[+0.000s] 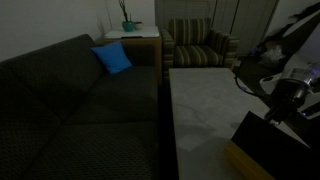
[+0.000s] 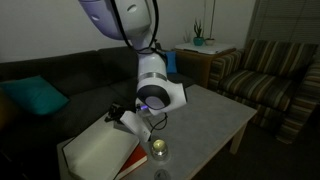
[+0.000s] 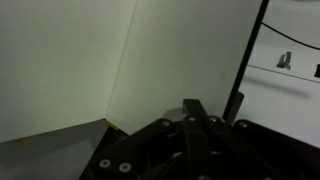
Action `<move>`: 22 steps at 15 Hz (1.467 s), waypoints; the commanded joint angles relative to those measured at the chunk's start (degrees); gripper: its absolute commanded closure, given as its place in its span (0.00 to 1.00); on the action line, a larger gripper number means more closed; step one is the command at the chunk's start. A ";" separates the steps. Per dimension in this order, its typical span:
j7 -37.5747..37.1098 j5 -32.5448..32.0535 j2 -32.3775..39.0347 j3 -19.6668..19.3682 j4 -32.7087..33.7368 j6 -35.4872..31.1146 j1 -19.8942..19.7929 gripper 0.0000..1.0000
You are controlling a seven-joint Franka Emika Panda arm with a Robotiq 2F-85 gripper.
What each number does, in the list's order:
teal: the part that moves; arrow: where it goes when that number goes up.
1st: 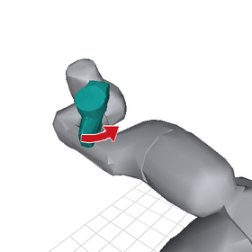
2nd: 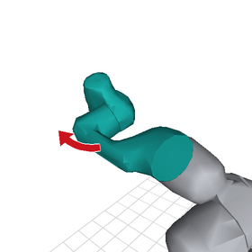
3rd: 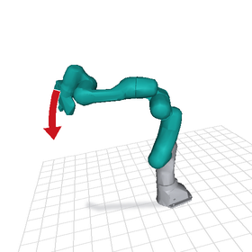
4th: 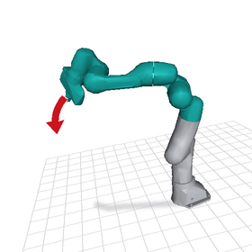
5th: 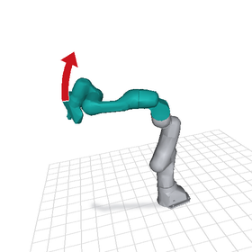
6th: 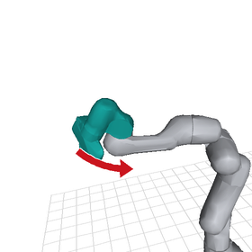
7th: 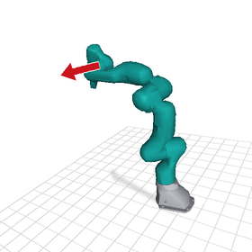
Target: Place the lid of the silver container on the table, open the black book, then close the container
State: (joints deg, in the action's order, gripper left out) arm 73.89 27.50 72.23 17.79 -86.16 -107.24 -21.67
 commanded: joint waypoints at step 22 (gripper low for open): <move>3.01 2.31 8.29 -0.32 11.17 8.00 4.20 1.00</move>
State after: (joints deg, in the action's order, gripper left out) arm 77.76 28.68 78.23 17.71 -78.71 -101.03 -18.57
